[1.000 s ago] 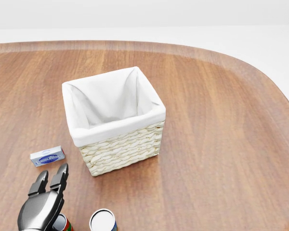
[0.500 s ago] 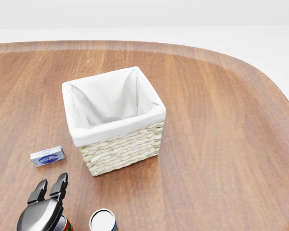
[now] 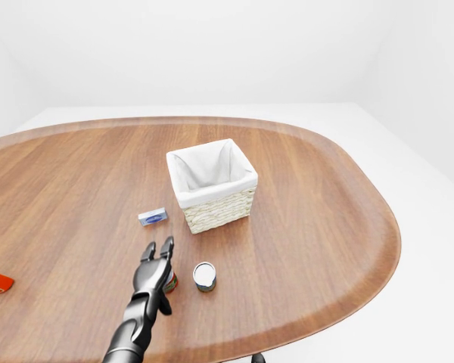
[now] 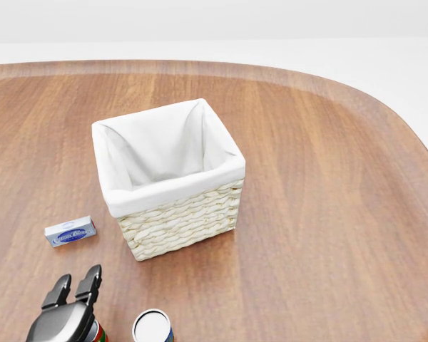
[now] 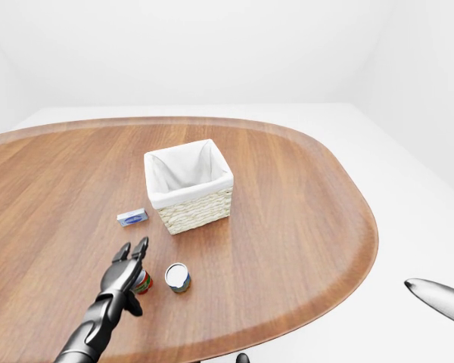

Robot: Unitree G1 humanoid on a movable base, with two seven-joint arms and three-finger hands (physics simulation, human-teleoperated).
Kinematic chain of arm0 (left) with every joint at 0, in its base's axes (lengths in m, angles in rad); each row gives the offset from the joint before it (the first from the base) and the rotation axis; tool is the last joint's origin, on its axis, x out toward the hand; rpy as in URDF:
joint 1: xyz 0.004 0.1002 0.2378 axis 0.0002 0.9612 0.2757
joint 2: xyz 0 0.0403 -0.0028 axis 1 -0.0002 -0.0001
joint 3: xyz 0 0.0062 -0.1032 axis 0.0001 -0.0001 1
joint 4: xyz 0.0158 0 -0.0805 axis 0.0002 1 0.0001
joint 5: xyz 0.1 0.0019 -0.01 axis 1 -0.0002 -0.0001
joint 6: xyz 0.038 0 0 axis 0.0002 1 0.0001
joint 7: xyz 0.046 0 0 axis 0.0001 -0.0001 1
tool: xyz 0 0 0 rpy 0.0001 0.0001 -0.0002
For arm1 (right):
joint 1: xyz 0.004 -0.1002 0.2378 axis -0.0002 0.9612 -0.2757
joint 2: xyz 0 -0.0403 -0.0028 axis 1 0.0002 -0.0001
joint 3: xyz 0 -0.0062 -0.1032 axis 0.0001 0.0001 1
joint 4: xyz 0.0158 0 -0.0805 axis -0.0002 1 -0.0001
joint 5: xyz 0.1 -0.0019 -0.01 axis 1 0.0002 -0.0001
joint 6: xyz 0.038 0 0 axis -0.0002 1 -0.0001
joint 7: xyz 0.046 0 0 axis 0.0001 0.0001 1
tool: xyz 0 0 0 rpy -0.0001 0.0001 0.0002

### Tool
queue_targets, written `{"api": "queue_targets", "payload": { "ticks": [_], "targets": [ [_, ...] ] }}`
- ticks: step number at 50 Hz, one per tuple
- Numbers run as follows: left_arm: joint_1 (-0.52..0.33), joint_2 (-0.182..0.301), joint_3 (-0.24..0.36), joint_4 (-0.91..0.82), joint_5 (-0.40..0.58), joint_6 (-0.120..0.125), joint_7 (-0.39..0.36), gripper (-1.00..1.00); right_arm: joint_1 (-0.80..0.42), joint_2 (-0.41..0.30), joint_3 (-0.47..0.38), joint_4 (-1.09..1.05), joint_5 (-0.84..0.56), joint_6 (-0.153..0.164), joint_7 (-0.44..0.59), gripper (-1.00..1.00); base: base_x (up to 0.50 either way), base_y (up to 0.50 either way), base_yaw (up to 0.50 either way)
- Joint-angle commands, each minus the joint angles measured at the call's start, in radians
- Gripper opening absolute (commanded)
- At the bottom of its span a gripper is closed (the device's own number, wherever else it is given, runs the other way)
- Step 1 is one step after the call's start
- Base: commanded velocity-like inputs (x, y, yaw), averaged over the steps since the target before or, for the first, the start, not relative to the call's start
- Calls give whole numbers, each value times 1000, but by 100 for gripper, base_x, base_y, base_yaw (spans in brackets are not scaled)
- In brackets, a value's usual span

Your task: Pick up the tomato sauce, and put it in the basket.

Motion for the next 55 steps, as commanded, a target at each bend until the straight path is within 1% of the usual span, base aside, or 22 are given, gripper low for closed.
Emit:
{"api": "queue_targets", "payload": {
  "ticks": [1,4,5,6,7,8,9,10,13,22,29,36,38,40,42,44,45,47,48,52,53,55],
  "targets": [
    [0,2,-6,19,5,-7,1,100,-1,4,2,0,-5,0,3,100,0,0,0],
    [12,1,-7,-1,6,-7,-14,100,-2,5,1,0,-6,0,4,100,0,0,0],
    [7,0,-6,8,4,-8,-9,68,-4,5,0,0,-7,0,5,100,0,0,0],
    [3,1,-6,16,3,-13,-7,12,-5,6,0,0,-7,0,6,100,0,0,0],
    [5,2,-7,13,5,-13,-7,-55,-6,7,1,0,-9,0,7,100,0,0,0],
    [9,1,-7,6,5,-12,-11,-74,-6,7,2,0,-10,0,8,100,0,0,0],
    [14,1,-8,2,6,-13,-14,-100,-7,9,2,0,-13,0,10,100,0,0,0],
    [16,1,-9,2,7,-16,-15,-100,-9,10,2,0,-15,0,11,100,0,0,0],
    [18,1,-6,-12,10,-13,-20,-100,-7,8,2,0,-12,0,9,100,0,0,0],
    [18,0,-6,-8,10,-19,-23,-100,-9,6,2,0,-12,0,8,100,0,0,0],
    [20,-2,-4,-18,13,-17,-26,-100,-8,-3,4,0,-6,0,0,100,0,0,0],
    [16,-3,2,-41,8,-16,-21,-100,-2,-10,3,0,6,0,-10,100,0,0,0],
    [9,-6,8,-41,-1,-21,1,-100,-3,-9,1,0,6,0,-8,100,0,0,0],
    [12,-14,27,-115,-30,-16,-3,-100,-2,-8,2,0,4,0,-7,100,0,0,0],
    [5,-19,42,-163,-40,-1,16,-100,-2,-4,1,0,2,0,-4,100,0,0,0],
    [-5,-22,60,-208,-64,7,30,-100,-4,-3,2,0,-1,0,-2,100,0,0,0],
    [-11,-26,72,-234,-78,15,41,-100,-4,-4,1,0,0,0,-2,100,0,0,0],
    [-11,-34,90,-324,-117,10,48,-100,-5,0,2,0,-4,0,1,100,0,0,0],
    [-4,-36,92,-357,-129,3,43,-100,-5,0,1,0,-4,0,2,100,0,0,0],
    [3,-44,113,-441,-167,7,42,-100,-6,6,-1,0,-7,0,7,100,0,0,0],
    [3,-51,129,-488,-191,14,42,-100,-6,4,-1,0,-7,0,6,100,0,0,0],
    [0,-54,145,-545,-214,18,50,-100,-8,7,1,0,-10,0,9,100,0,0,0]
  ]
}}
